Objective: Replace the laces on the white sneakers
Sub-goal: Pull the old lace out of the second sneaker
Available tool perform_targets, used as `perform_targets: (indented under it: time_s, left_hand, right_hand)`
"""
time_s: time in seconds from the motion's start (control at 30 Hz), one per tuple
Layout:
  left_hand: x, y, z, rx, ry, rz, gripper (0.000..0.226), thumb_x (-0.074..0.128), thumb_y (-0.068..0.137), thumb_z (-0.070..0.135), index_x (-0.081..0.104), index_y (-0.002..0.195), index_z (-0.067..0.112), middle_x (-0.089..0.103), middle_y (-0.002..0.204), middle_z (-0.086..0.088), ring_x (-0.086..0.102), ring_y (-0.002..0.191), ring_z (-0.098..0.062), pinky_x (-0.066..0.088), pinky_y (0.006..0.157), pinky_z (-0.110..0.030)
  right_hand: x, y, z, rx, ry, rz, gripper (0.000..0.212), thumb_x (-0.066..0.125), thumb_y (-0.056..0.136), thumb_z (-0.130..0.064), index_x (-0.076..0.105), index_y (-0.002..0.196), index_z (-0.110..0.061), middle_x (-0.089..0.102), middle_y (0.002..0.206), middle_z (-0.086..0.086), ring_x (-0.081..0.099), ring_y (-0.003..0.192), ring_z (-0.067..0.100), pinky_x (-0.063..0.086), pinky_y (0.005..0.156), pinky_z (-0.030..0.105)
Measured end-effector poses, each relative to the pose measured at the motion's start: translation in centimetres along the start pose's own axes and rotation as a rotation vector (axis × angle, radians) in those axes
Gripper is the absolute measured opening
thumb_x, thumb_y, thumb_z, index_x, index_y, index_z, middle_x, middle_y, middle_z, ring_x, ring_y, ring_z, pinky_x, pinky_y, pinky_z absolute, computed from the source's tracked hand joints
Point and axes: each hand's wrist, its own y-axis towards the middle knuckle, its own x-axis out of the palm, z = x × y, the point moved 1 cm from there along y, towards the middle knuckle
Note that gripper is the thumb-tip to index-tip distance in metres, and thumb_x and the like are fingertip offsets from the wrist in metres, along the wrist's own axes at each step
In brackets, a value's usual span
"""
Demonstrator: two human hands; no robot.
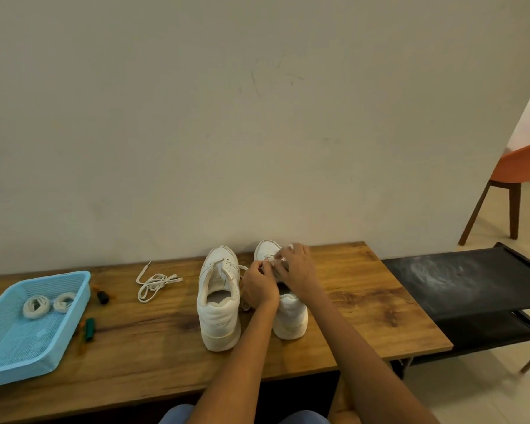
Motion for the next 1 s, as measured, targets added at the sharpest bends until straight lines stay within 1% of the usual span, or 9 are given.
perform_targets:
  time_s: [0.13, 0.23, 0.33, 0.43, 0.57, 0.63, 0.8, 0.9, 1.0]
  left_hand:
    - [0.0, 0.0, 0.1, 0.008, 0.008, -0.007, 0.029, 0.045, 0.098, 0.03, 0.066, 0.108, 0.012, 0.068, 0.101, -0.008, 0.059, 0.088, -0.02, 0.04, 0.068, -0.026]
    - [0.0, 0.1, 0.0, -0.011, 0.002, -0.004, 0.029, 0.046, 0.097, 0.032, 0.067, 0.105, 0.013, 0.068, 0.098, -0.007, 0.052, 0.08, -0.015, 0.038, 0.065, -0.025]
    - [0.1, 0.1, -0.1, -0.02, -0.01, -0.002, 0.029, 0.046, 0.097, 0.031, 0.067, 0.102, 0.012, 0.068, 0.096, -0.007, 0.05, 0.077, -0.014, 0.038, 0.065, -0.025]
    - [0.0, -0.1, 0.0, -0.002, -0.017, 0.004, 0.028, 0.046, 0.097, 0.031, 0.067, 0.102, 0.012, 0.068, 0.096, -0.008, 0.052, 0.078, -0.015, 0.04, 0.066, -0.026]
    - [-0.1, 0.0, 0.0, 0.007, -0.003, -0.005, 0.029, 0.045, 0.098, 0.032, 0.065, 0.108, 0.014, 0.067, 0.101, -0.007, 0.059, 0.089, -0.019, 0.042, 0.069, -0.026]
    - [0.0, 0.0, 0.0, 0.008, 0.004, -0.007, 0.029, 0.045, 0.098, 0.032, 0.066, 0.108, 0.014, 0.068, 0.101, -0.007, 0.059, 0.089, -0.02, 0.041, 0.068, -0.026]
    - [0.1, 0.1, -0.1, -0.014, -0.004, -0.001, 0.03, 0.045, 0.098, 0.033, 0.067, 0.102, 0.012, 0.068, 0.095, -0.007, 0.052, 0.076, -0.015, 0.04, 0.064, -0.026]
    - [0.2, 0.1, -0.2, -0.013, 0.0, -0.003, 0.03, 0.045, 0.097, 0.033, 0.067, 0.099, 0.013, 0.068, 0.093, -0.007, 0.052, 0.075, -0.015, 0.038, 0.063, -0.026]
    - [0.2, 0.1, -0.3, -0.005, 0.002, -0.007, 0.03, 0.044, 0.097, 0.033, 0.066, 0.101, 0.014, 0.068, 0.095, -0.007, 0.057, 0.079, -0.018, 0.04, 0.063, -0.027]
  right_hand:
    - [0.2, 0.3, 0.4, 0.0, -0.031, -0.01, 0.03, 0.045, 0.097, -0.029, 0.065, 0.11, -0.011, 0.051, 0.119, 0.007, 0.04, 0.114, 0.021, 0.035, 0.094, 0.026]
    - [-0.2, 0.1, 0.2, 0.149, -0.17, 0.226, 0.023, 0.045, 0.095, -0.021, 0.064, 0.097, -0.008, 0.058, 0.104, 0.008, 0.049, 0.103, 0.025, 0.039, 0.082, 0.03]
    - [-0.5, -0.6, 0.3, 0.239, -0.042, 0.429, 0.024, 0.039, 0.091, -0.019, 0.061, 0.094, -0.01, 0.058, 0.101, 0.011, 0.053, 0.098, 0.028, 0.042, 0.075, 0.031]
    - [0.1, -0.3, 0.4, 0.085, 0.028, 0.232, 0.027, 0.045, 0.094, -0.023, 0.06, 0.113, -0.012, 0.053, 0.12, 0.013, 0.044, 0.117, 0.028, 0.04, 0.09, 0.032]
    - [0.5, 0.3, 0.3, -0.024, -0.052, -0.072, 0.03, 0.047, 0.095, -0.029, 0.066, 0.113, -0.013, 0.049, 0.127, 0.008, 0.037, 0.121, 0.022, 0.035, 0.097, 0.03]
    - [0.0, 0.2, 0.2, 0.011, -0.045, 0.006, 0.028, 0.046, 0.096, -0.024, 0.067, 0.108, -0.01, 0.052, 0.12, 0.008, 0.042, 0.114, 0.022, 0.038, 0.093, 0.03]
    - [-1.2, -1.0, -0.2, 0.206, -0.016, 0.514, 0.026, 0.042, 0.092, -0.016, 0.063, 0.082, -0.005, 0.059, 0.086, 0.011, 0.055, 0.081, 0.027, 0.045, 0.064, 0.031]
    - [-1.0, -0.9, -0.1, 0.183, 0.039, 0.473, 0.036, 0.032, 0.091, -0.028, 0.063, 0.093, -0.01, 0.06, 0.098, 0.011, 0.055, 0.092, 0.027, 0.045, 0.07, 0.031]
    - [-0.4, -0.4, 0.0, 0.101, 0.047, 0.212, 0.033, 0.049, 0.091, -0.038, 0.061, 0.114, -0.017, 0.052, 0.123, 0.011, 0.044, 0.117, 0.028, 0.042, 0.088, 0.034]
